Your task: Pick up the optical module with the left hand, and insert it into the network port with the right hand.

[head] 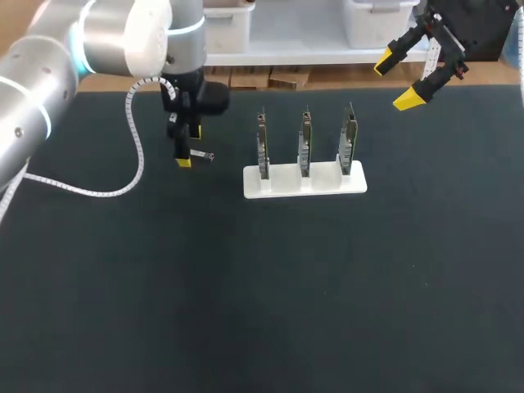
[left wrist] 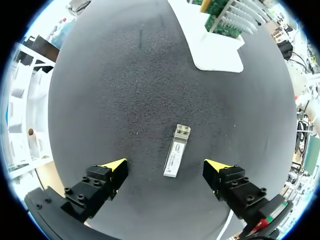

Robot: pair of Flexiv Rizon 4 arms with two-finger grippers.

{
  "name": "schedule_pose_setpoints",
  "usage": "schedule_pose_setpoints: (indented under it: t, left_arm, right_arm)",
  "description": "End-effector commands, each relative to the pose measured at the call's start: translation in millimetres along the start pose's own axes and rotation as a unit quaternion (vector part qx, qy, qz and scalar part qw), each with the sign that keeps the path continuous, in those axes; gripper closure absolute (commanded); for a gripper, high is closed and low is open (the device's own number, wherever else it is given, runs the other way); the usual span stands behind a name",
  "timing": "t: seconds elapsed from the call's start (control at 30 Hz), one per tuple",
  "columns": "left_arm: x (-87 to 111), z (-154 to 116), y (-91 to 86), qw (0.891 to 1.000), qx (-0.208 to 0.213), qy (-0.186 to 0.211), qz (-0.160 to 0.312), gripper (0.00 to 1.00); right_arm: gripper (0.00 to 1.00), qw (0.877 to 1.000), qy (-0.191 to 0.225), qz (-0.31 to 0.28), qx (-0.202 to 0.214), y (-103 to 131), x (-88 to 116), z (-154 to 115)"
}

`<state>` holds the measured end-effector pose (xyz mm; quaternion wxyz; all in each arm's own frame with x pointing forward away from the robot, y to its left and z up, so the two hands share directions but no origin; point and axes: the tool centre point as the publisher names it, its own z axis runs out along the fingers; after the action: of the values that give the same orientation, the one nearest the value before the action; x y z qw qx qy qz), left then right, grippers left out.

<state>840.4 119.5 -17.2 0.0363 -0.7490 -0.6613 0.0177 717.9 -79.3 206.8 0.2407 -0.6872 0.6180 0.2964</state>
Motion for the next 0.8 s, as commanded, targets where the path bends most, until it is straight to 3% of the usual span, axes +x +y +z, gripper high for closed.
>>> schedule_pose_setpoints:
  t: [0.03,0.37,0.4,0.47,0.53,0.6,0.67,0.7,0.8]
  left_arm:
    - [1.4,0.8,-4.8,1.000,-0.007,0.002,0.000,0.00]
    - [0.0,7.2,-5.6,1.000,-0.003,0.009,0.005,0.00]
    - [0.0,7.3,-5.1,1.000,-0.003,0.009,0.006,0.06]
    - [0.1,7.9,-3.8,1.000,-0.003,0.009,0.006,0.48]
    - [0.1,9.7,-3.0,1.000,-0.002,0.009,0.007,0.59]
    - [0.3,13.1,-3.3,1.000,0.000,0.010,0.007,0.80]
    - [1.1,16.1,-3.4,1.000,0.002,0.011,0.007,0.87]
    - [1.6,17.2,-3.6,1.000,0.003,0.011,0.007,0.99]
    - [2.9,19.6,-4.1,1.000,0.006,0.013,0.004,1.00]
  right_arm:
    - [0.00,1.000,0.000,0.000,0.002,1.6,-0.1,0.0]
    - [0.00,1.000,0.000,0.000,0.002,1.6,-0.1,0.0]
    - [0.00,1.000,0.000,0.000,0.002,1.6,-0.1,0.0]
    - [0.00,1.000,0.000,0.000,0.002,1.6,-0.1,0.0]
    - [0.00,1.000,0.000,0.000,0.002,1.6,-0.1,0.0]
    - [0.00,1.000,0.000,0.000,0.002,1.6,-0.1,0.0]
    - [0.00,1.000,0.000,0.000,0.002,1.6,-0.1,0.0]
    - [0.00,1.000,0.000,0.000,0.002,1.6,-0.1,0.0]
    - [0.00,1.000,0.000,0.000,0.002,1.6,-0.1,0.0]
